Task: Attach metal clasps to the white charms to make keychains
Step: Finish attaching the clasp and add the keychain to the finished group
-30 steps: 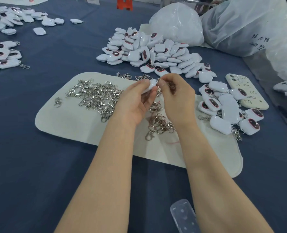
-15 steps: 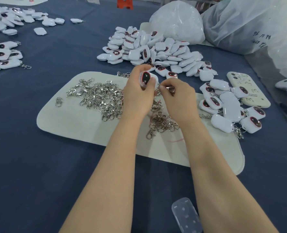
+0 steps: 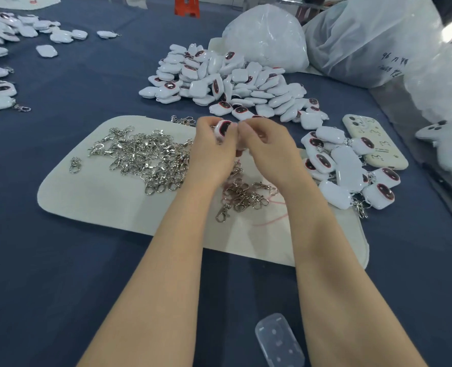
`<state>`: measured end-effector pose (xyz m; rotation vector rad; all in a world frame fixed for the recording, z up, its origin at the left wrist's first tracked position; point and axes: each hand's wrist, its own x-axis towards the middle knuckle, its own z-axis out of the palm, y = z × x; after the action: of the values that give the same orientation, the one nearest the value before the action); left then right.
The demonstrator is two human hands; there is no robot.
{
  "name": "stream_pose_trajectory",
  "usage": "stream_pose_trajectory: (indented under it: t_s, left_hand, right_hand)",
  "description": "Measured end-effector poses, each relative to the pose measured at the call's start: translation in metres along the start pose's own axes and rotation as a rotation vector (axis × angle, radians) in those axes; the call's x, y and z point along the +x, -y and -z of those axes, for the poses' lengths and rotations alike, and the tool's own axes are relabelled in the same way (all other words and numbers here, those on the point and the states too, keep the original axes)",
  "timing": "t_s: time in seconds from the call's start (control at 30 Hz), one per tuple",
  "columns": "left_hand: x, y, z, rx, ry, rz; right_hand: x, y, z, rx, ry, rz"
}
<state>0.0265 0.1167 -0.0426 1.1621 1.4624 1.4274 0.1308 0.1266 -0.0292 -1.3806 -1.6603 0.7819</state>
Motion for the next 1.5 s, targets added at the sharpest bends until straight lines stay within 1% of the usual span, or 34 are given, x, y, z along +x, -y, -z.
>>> stream_pose_trajectory:
  t_s: [0.07, 0.1, 0.13, 0.17, 0.23, 0.3, 0.37, 0.4, 0.43, 0.47, 0.5, 0.57, 0.6, 0.63, 0.7, 0.73, 0.8, 0.9, 1.03, 1.1, 1.2, 1.4, 1.47, 1.5]
  left_hand:
    - [-0.002, -0.005, -0.002, 0.006, 0.032, -0.004]
    - [-0.003, -0.008, -0.002, -0.012, 0.047, -0.013]
    - [-0.004, -0.010, -0.001, -0.035, 0.044, -0.034]
    - [-0.004, -0.012, 0.001, -0.046, 0.009, -0.062]
    - [-0.001, -0.013, 0.007, -0.083, -0.141, -0.093]
    - [0.002, -0.014, 0.016, -0.241, -0.326, -0.030]
    - [0.008, -0.014, 0.025, -0.465, -0.477, 0.075]
    - [0.010, -0.014, 0.030, -0.550, -0.529, 0.118]
    - [0.011, -0.013, 0.033, -0.603, -0.564, 0.145]
    - [0.013, -0.012, 0.034, -0.630, -0.586, 0.162]
    - [0.014, -0.011, 0.035, -0.642, -0.597, 0.173]
    - [0.013, -0.010, 0.033, -0.630, -0.597, 0.180]
    - [0.013, -0.010, 0.032, -0.612, -0.595, 0.176]
    - [0.012, -0.011, 0.032, -0.595, -0.594, 0.171]
    - [0.013, -0.011, 0.032, -0.579, -0.588, 0.172]
    - [0.013, -0.010, 0.032, -0.574, -0.579, 0.177]
    - [0.012, -0.010, 0.029, -0.562, -0.553, 0.193]
    - [0.010, -0.009, 0.024, -0.517, -0.505, 0.207]
    - [0.006, -0.007, 0.016, -0.468, -0.404, 0.212]
    - [0.004, -0.006, 0.013, -0.454, -0.372, 0.217]
    - [0.002, -0.006, 0.011, -0.453, -0.362, 0.221]
    - [0.002, -0.004, 0.009, -0.464, -0.358, 0.232]
    - [0.003, -0.003, 0.009, -0.464, -0.355, 0.232]
    - [0.003, -0.003, 0.009, -0.466, -0.350, 0.232]
  right_hand:
    - [0.000, 0.003, 0.003, 0.065, 0.068, -0.019]
    - [0.001, 0.002, 0.006, 0.066, 0.048, -0.022]
    - [0.002, 0.000, 0.009, 0.050, -0.008, -0.025]
    - [0.004, -0.003, 0.013, 0.039, -0.101, -0.035]
    - [0.007, -0.008, 0.024, 0.046, -0.386, -0.081]
    - [0.007, -0.015, 0.037, 0.029, -0.648, -0.142]
    - [0.005, -0.023, 0.046, -0.142, -0.791, -0.201]
    - [0.003, -0.023, 0.046, -0.229, -0.829, -0.190]
    - [0.002, -0.020, 0.043, -0.268, -0.838, -0.127]
    - [0.002, -0.017, 0.037, -0.261, -0.792, -0.039]
    - [0.003, -0.012, 0.028, -0.227, -0.682, 0.028]
    - [0.005, -0.005, 0.007, -0.219, -0.343, 0.066]
    - [0.005, -0.005, -0.003, -0.277, -0.186, 0.068]
    - [0.006, -0.007, -0.011, -0.358, -0.067, 0.067]
    - [0.011, -0.010, -0.023, -0.534, 0.085, 0.024]
    - [0.014, -0.011, -0.026, -0.612, 0.123, -0.016]
    - [0.019, -0.013, -0.030, -0.685, 0.093, -0.090]
    - [0.020, -0.013, -0.032, -0.621, -0.015, -0.159]
    - [0.019, -0.017, -0.031, -0.573, -0.049, -0.205]
    - [0.020, -0.016, -0.030, -0.594, -0.043, -0.206]
    - [0.024, -0.015, -0.028, -0.550, -0.022, -0.216]
    - [0.033, -0.008, -0.023, -0.608, 0.144, -0.232]
    - [0.032, -0.008, -0.019, -0.566, 0.149, -0.189]
    - [0.032, -0.008, -0.016, -0.500, 0.121, -0.169]
